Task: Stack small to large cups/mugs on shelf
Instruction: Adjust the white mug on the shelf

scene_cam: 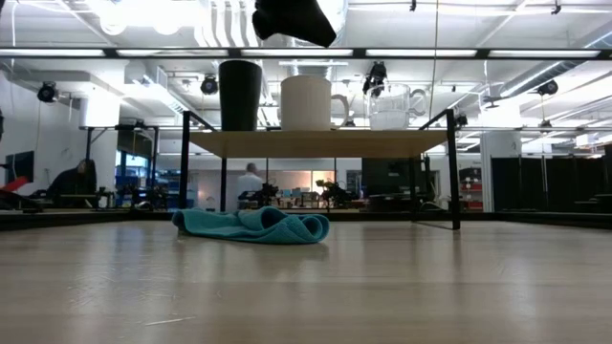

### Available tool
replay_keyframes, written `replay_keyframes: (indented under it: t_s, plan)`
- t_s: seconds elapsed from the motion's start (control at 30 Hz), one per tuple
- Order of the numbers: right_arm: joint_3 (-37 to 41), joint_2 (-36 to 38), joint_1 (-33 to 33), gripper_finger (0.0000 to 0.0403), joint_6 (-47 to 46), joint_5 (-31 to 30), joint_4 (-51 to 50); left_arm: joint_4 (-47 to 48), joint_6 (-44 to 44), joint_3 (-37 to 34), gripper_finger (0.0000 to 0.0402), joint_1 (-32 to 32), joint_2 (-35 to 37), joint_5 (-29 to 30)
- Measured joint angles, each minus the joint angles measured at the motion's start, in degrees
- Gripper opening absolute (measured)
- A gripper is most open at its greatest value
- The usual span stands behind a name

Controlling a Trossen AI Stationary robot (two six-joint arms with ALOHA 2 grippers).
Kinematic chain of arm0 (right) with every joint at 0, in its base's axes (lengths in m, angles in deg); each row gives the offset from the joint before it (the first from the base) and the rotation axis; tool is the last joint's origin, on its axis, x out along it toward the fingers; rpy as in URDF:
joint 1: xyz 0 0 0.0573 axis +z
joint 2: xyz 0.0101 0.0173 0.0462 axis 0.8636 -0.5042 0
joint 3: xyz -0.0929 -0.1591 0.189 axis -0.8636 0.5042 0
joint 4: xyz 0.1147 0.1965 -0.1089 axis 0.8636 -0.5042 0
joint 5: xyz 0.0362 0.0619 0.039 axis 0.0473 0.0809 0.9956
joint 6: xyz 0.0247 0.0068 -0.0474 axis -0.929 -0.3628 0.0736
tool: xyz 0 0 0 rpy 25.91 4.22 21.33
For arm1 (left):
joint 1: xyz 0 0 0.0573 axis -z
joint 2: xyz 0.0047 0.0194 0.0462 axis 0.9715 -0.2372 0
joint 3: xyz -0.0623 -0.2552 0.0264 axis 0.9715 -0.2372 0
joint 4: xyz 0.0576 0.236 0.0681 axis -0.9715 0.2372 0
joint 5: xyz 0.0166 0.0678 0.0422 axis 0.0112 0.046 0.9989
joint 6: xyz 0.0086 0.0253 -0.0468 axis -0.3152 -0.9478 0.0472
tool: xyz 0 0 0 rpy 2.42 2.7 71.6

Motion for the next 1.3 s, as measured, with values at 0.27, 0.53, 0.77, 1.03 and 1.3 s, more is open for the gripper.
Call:
replay_keyframes:
  t_s: [0.27, 0.53, 0.77, 1.03, 1.3]
  plan:
    - [0.00, 0.00, 0.00, 0.0069, -0.14, 0.01, 0.00, 2.12, 7.34, -0.22, 0.0075, 4.56, -4.94, 13.46]
    - [-0.02, -0.87, 0.00, 0.0075, -0.46, 0.02, -0.12, 3.23, 7.17, -0.02, 0.0075, 5.57, -7.68, 21.83]
    - [-0.07, -2.02, 0.00, 0.0081, -0.63, 0.03, -0.43, 4.75, 6.64, -0.04, 0.0075, 5.22, -7.63, 28.60]
    - [-0.07, -3.34, 0.00, 0.0070, -0.50, 0.07, -0.20, 4.70, 5.16, -0.04, 0.0075, 3.77, -7.61, 29.76]
    - [-0.07, -3.23, 0.00, 0.0072, -0.42, 0.07, -0.16, 4.77, 5.09, -0.04, 0.0075, 2.80, -7.61, 31.78]
